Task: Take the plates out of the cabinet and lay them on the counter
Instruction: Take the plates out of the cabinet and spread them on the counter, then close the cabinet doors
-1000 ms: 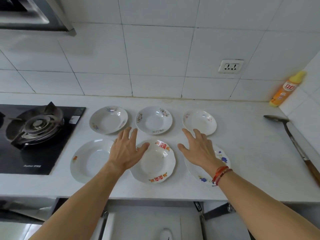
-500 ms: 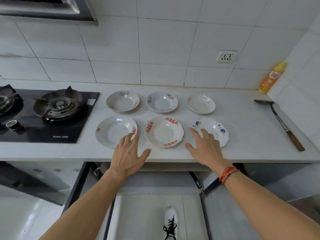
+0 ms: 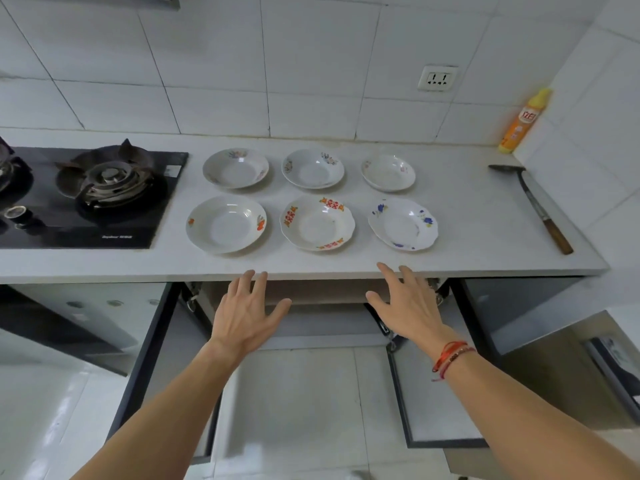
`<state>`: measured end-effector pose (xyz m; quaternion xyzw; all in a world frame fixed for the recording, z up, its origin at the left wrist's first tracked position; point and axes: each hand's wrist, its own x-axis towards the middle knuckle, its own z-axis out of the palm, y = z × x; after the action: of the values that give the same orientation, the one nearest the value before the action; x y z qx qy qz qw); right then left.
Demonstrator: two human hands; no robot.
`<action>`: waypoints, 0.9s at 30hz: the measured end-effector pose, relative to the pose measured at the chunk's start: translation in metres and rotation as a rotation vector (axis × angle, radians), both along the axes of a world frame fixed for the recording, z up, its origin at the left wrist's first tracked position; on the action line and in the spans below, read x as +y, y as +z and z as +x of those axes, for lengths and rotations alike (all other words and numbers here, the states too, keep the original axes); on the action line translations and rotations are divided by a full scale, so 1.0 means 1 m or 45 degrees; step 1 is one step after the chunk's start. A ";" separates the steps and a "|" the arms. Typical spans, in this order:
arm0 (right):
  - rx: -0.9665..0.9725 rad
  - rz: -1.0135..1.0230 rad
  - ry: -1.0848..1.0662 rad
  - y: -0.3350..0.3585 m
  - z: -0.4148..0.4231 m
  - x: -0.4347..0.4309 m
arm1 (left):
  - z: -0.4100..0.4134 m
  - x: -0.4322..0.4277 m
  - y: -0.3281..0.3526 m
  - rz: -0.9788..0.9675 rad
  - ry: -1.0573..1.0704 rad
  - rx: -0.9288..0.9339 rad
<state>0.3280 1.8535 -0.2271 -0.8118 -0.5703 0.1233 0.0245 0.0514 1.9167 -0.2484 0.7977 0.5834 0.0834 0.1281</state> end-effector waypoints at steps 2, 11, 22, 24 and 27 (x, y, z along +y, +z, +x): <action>0.000 0.003 -0.006 -0.003 0.007 -0.007 | 0.010 -0.006 -0.003 -0.010 -0.021 -0.004; 0.047 -0.073 -0.213 -0.026 0.078 -0.071 | 0.105 -0.033 -0.034 -0.146 -0.217 -0.006; 0.176 -0.307 -0.549 -0.079 0.168 -0.166 | 0.255 -0.088 -0.082 -0.324 -0.552 0.026; 0.210 -0.342 -0.588 -0.092 0.177 -0.175 | 0.274 -0.099 -0.092 -0.353 -0.590 0.036; 0.297 -0.373 -0.653 -0.111 0.188 -0.182 | 0.297 -0.110 -0.106 -0.374 -0.637 0.053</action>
<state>0.5160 1.6719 -0.3379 -0.9043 -0.3166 0.2863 0.0028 0.3483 1.8070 -0.3546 0.8913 0.3769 -0.0525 0.2467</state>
